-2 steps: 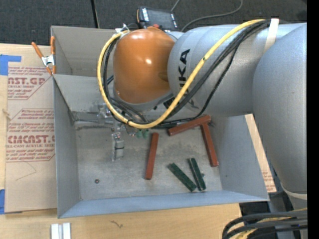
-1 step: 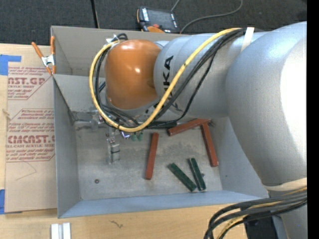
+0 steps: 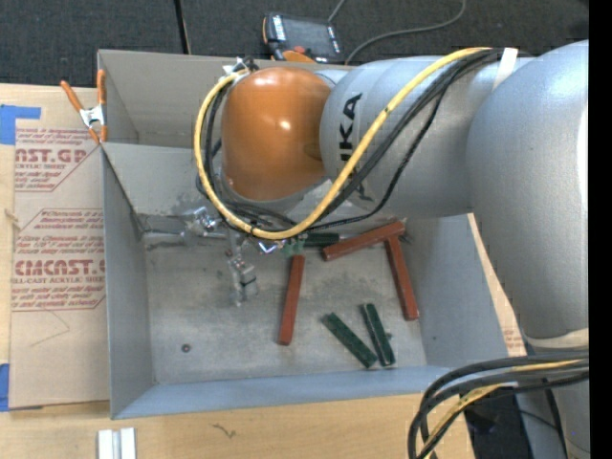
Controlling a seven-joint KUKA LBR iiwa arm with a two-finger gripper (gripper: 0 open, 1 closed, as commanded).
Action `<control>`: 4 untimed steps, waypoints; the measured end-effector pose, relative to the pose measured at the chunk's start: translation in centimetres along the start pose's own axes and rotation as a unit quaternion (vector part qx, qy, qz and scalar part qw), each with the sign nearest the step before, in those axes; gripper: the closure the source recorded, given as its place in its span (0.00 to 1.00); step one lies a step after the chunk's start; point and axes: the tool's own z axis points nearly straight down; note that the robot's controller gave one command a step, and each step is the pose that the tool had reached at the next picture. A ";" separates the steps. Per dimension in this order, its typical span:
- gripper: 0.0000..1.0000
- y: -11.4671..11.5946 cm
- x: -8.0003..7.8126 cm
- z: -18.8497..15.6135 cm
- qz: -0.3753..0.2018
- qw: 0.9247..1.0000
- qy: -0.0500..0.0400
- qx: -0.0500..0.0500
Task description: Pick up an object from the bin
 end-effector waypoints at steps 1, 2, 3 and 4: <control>0.00 -8.4 3.5 -5.1 -0.162 0.987 -0.001 0.001; 0.00 -11.0 9.9 -2.1 -0.310 0.951 0.003 -0.002; 0.00 -9.1 11.9 9.5 -0.561 0.828 0.001 -0.003; 1.00 -9.2 11.8 9.3 -0.560 0.828 0.000 -0.001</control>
Offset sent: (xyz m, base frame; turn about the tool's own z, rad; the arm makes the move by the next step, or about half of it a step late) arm 0.0110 -0.0885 0.0500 -0.3301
